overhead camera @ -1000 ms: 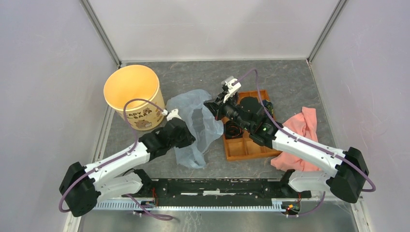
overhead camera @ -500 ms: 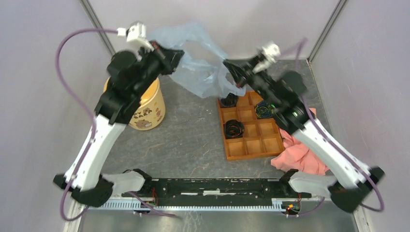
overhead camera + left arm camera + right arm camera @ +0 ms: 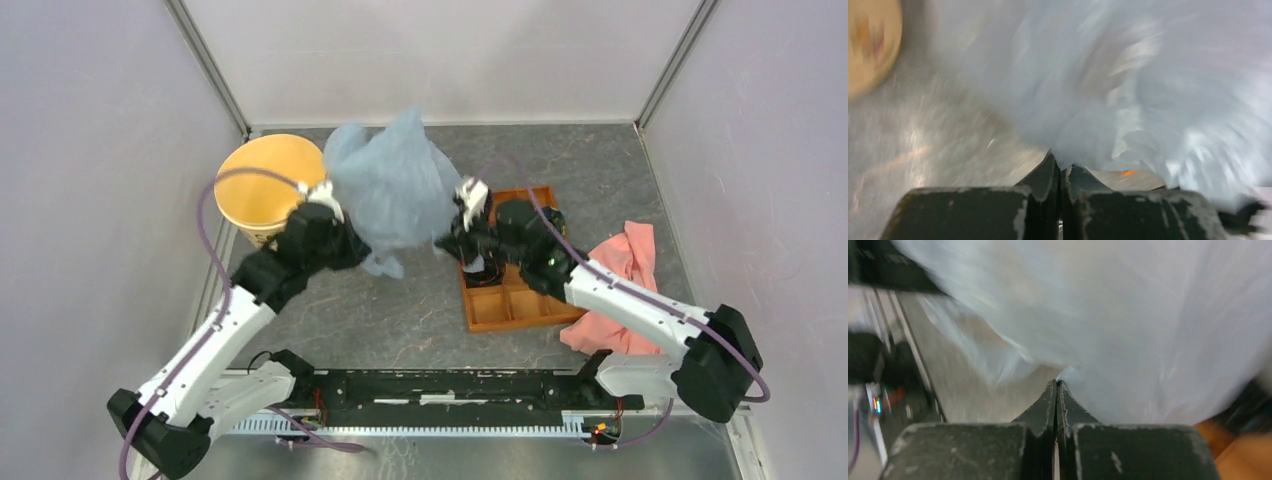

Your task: Put the trash bags into the trash bin

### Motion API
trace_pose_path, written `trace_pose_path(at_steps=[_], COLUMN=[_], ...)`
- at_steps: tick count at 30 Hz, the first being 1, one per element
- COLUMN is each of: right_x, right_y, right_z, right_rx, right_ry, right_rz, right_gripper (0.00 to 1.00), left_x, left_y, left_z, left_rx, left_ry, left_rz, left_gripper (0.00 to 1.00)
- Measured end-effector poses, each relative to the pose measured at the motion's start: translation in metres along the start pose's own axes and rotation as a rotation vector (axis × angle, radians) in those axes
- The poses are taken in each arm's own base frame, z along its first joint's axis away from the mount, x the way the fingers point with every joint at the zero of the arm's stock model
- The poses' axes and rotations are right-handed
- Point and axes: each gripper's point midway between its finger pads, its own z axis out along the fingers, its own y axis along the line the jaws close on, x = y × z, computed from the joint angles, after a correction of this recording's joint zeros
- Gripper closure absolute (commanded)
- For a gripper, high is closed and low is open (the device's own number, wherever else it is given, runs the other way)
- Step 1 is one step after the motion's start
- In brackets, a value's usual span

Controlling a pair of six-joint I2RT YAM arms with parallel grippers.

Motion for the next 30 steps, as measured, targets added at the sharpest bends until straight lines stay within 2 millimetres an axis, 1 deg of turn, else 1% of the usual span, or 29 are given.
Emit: trace_pose_path(at_steps=[1,2,3,4,5,6,7,8,9,10,11,12,13,14,15,16,17,18,19,20,21,22,23,24,25,26,27,28,30], right_x=[-0.040,-0.079,-0.138,-0.183,-0.217,-0.237,-0.254,-0.257,-0.255,-0.248,-0.235,-0.214,-0.187,-0.153,-0.108,-0.067,-0.026,0.002,0.016,0.015,0.001,-0.024,-0.052,-0.087,-0.120,-0.141,-0.157,-0.165,-0.168], right_y=[0.003,0.007,0.016,0.025,0.034,0.042,0.051,0.054,0.058,0.058,0.057,0.052,0.045,0.036,0.027,0.018,0.010,0.006,0.004,0.004,0.006,0.011,0.016,0.024,0.033,0.039,0.044,0.047,0.045], right_z=[0.000,-0.003,-0.015,-0.033,-0.056,-0.077,-0.107,-0.123,-0.140,-0.148,-0.146,-0.132,-0.112,-0.088,-0.064,-0.045,-0.032,-0.026,-0.025,-0.026,-0.028,-0.030,-0.034,-0.042,-0.054,-0.065,-0.077,-0.086,-0.094], right_rx=[0.002,0.002,-0.007,-0.014,-0.020,-0.025,-0.029,-0.030,-0.032,-0.034,-0.039,-0.042,-0.044,-0.041,-0.035,-0.022,-0.002,0.014,0.024,0.028,0.025,0.014,-0.001,-0.023,-0.047,-0.061,-0.072,-0.074,-0.056], right_ry=[-0.053,-0.125,-0.252,-0.372,-0.479,-0.558,-0.655,-0.703,-0.754,-0.781,-0.775,-0.736,-0.670,-0.579,-0.461,-0.344,-0.216,-0.116,-0.060,-0.037,-0.045,-0.085,-0.141,-0.224,-0.315,-0.383,-0.446,-0.486,-0.513], right_rz=[-0.034,-0.066,-0.114,-0.150,-0.178,-0.198,-0.218,-0.225,-0.224,-0.214,-0.192,-0.157,-0.118,-0.075,-0.023,0.023,0.061,0.087,0.097,0.094,0.084,0.068,0.049,0.023,-0.002,-0.018,-0.033,-0.042,-0.042], right_gripper=[0.99,0.99,0.99,0.99,0.99,0.99,0.99,0.99,0.99,0.99,0.99,0.99,0.99,0.99,0.99,0.99,0.99,0.99,0.99,0.99,0.99,0.99,0.99,0.99,0.99,0.99,1.00,1.00,1.00], left_x=[-0.029,-0.065,-0.101,-0.136,-0.170,-0.186,-0.198,-0.198,-0.190,-0.181,-0.167,-0.148,-0.128,-0.099,-0.071,-0.042,-0.018,0.000,0.002,-0.002,-0.017,-0.031,-0.054,-0.075,-0.093,-0.106,-0.110,-0.111,-0.106], left_y=[-0.021,-0.048,-0.076,-0.102,-0.129,-0.140,-0.147,-0.146,-0.139,-0.132,-0.125,-0.115,-0.105,-0.091,-0.074,-0.057,-0.040,-0.026,-0.024,-0.025,-0.034,-0.045,-0.062,-0.078,-0.092,-0.102,-0.106,-0.106,-0.104], left_z=[-0.016,-0.033,-0.052,-0.076,-0.107,-0.128,-0.152,-0.164,-0.170,-0.167,-0.158,-0.140,-0.118,-0.086,-0.061,-0.038,-0.025,-0.022,-0.025,-0.031,-0.043,-0.052,-0.067,-0.080,-0.093,-0.102,-0.107,-0.108,-0.107], left_rx=[0.034,0.090,0.161,0.239,0.334,0.384,0.436,0.460,0.470,0.464,0.463,0.451,0.423,0.382,0.332,0.271,0.212,0.156,0.141,0.134,0.147,0.169,0.211,0.256,0.301,0.337,0.352,0.356,0.355], left_ry=[-0.038,-0.105,-0.181,-0.272,-0.377,-0.440,-0.513,-0.547,-0.561,-0.550,-0.531,-0.483,-0.422,-0.332,-0.246,-0.152,-0.074,-0.010,0.003,0.003,-0.017,-0.042,-0.088,-0.133,-0.178,-0.213,-0.230,-0.231,-0.216], left_rz=[0.007,0.013,0.018,0.023,0.027,0.026,0.021,0.019,0.017,0.014,0.007,-0.004,-0.012,-0.025,-0.039,-0.051,-0.059,-0.068,-0.069,-0.069,-0.069,-0.069,-0.069,-0.068,-0.067,-0.066,-0.064,-0.061,-0.058], left_gripper=[0.98,0.98,0.98,0.98,0.98,0.98,0.98,0.98,0.98,0.98,0.98,0.98,0.98,0.98,0.98,0.98,0.98,0.98,0.98,0.98,0.98,0.98,0.98,0.98,0.98,0.98,0.98,0.98,0.98])
